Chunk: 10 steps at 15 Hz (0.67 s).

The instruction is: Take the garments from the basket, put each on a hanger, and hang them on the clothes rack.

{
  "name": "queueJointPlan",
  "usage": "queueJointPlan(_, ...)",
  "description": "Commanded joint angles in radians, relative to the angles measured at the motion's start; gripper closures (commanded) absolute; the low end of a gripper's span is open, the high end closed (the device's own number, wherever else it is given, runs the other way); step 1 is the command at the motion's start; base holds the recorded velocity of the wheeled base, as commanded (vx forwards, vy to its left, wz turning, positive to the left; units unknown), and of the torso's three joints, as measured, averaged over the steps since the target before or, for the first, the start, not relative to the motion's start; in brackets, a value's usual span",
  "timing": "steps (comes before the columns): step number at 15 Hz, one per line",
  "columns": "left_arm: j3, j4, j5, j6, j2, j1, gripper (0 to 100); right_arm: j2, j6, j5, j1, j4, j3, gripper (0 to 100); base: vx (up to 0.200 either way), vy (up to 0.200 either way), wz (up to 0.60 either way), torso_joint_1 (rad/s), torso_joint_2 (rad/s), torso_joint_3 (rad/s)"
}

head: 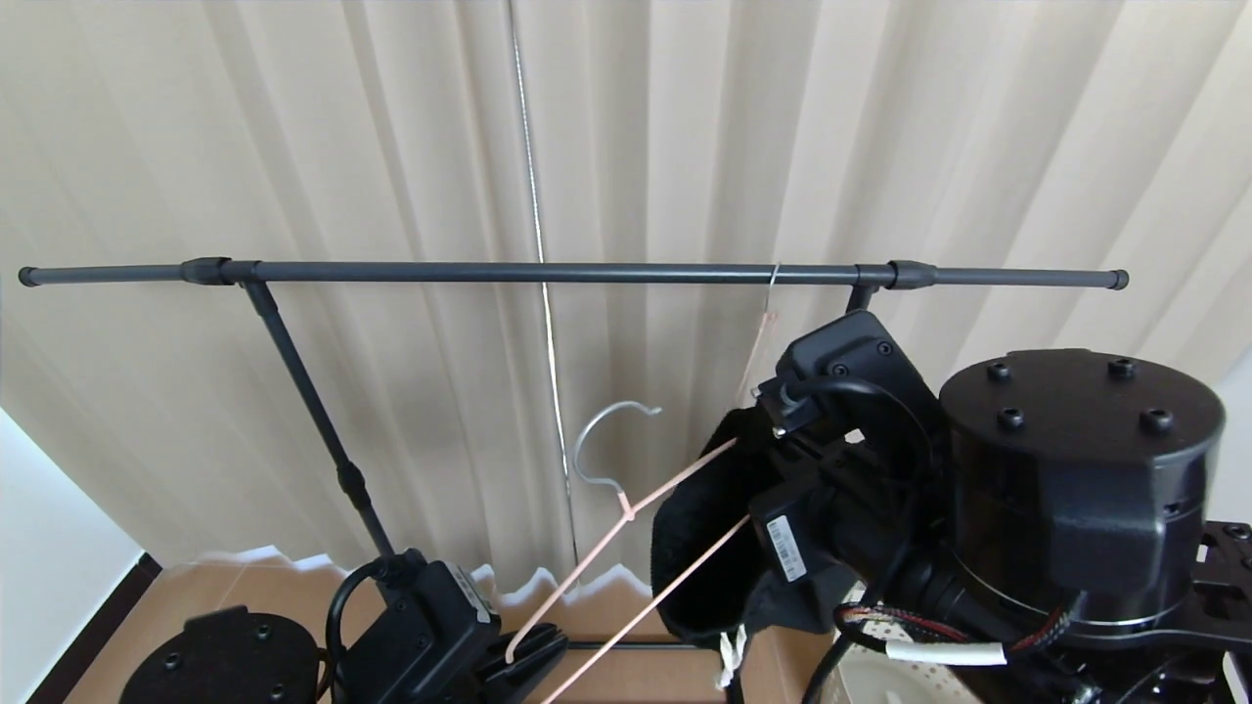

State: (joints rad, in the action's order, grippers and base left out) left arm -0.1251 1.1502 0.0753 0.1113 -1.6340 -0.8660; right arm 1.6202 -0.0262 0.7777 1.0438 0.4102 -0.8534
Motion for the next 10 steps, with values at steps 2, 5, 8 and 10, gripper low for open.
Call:
queueJointPlan(2,0.010,0.003,0.000,0.004,0.002,-0.002,100,0.046,0.025,0.003,0.047,-0.002,-0.067,100,0.000,0.000,0.00,0.000,0.00,0.000)
queueJointPlan(5,0.028,0.029,-0.002,0.008,0.011,-0.025,100,0.044,0.023,0.003,0.015,-0.005,-0.087,100,0.000,0.000,0.00,0.000,0.00,0.000)
queueJointPlan(8,0.045,0.082,-0.006,0.011,0.000,-0.027,100,0.056,0.023,-0.005,0.015,-0.001,-0.095,100,0.000,0.000,0.00,0.000,0.00,0.000)
queueJointPlan(10,0.044,0.082,-0.005,0.011,-0.006,-0.027,100,0.055,0.034,-0.006,0.055,0.001,-0.096,100,0.000,0.000,0.00,0.000,0.00,0.000)
